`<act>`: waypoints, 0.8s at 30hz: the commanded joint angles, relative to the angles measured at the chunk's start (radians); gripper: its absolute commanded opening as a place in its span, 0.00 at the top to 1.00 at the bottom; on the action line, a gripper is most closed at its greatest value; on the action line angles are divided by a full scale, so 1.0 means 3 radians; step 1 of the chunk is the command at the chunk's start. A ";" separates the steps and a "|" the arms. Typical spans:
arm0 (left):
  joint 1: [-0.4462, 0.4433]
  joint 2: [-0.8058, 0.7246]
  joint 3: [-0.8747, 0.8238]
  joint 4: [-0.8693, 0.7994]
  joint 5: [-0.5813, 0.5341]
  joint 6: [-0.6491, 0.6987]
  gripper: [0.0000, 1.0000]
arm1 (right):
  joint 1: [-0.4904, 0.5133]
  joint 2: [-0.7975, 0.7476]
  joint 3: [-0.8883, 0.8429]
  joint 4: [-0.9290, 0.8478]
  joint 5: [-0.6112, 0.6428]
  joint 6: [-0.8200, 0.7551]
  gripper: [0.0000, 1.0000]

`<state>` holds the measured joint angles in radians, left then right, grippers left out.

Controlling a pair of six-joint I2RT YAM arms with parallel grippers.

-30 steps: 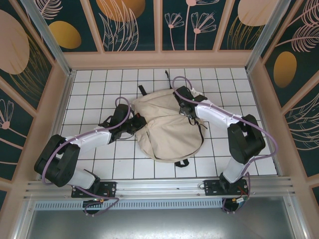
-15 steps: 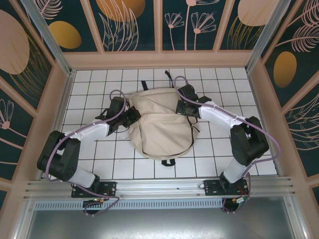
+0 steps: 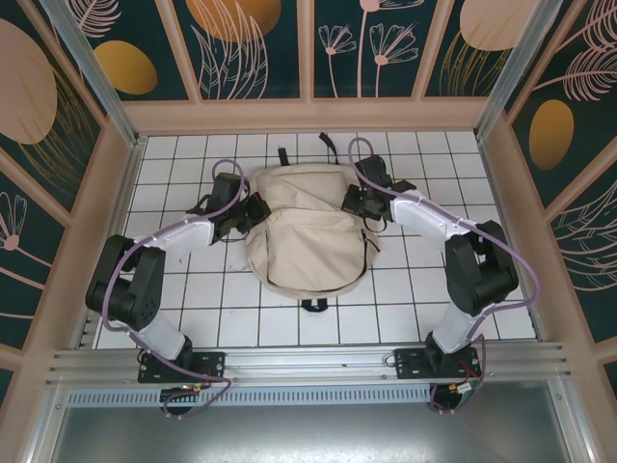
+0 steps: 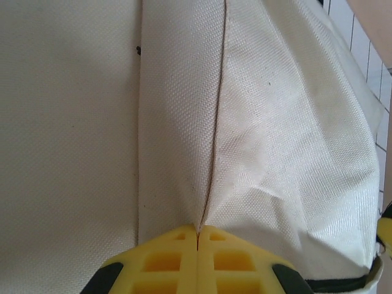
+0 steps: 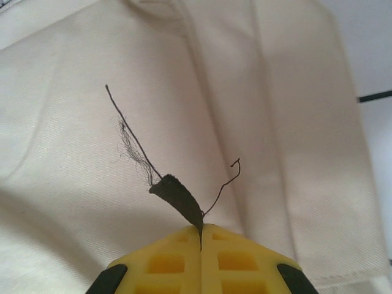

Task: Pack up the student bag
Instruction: Move the student bag to the center of the table, then reset both arms

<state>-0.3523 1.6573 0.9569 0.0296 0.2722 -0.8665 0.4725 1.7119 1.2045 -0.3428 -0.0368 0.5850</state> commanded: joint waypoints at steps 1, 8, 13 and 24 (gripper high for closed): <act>0.0063 0.0147 0.0386 0.0112 -0.0150 0.0184 1.00 | -0.0005 0.0098 0.0144 0.0244 -0.0271 0.0027 1.00; 0.0075 0.0126 0.0714 -0.0250 -0.0354 0.0268 0.46 | -0.0005 -0.0204 0.0075 0.0288 -0.0144 0.0017 0.54; 0.0083 -0.0332 0.0659 -0.0520 -0.0827 0.0345 0.22 | -0.0047 -0.0804 -0.0024 0.0283 0.0158 -0.0109 0.29; 0.0104 -0.1628 -0.0101 -0.0540 -0.2274 0.0771 0.01 | -0.0247 -0.2114 -0.0773 0.0544 0.1651 -0.0704 0.03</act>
<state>-0.3271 1.2427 1.0168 -0.1242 -0.2138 -0.7128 0.4164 1.1156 1.0348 -0.2111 0.2832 0.4503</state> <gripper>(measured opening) 0.984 0.954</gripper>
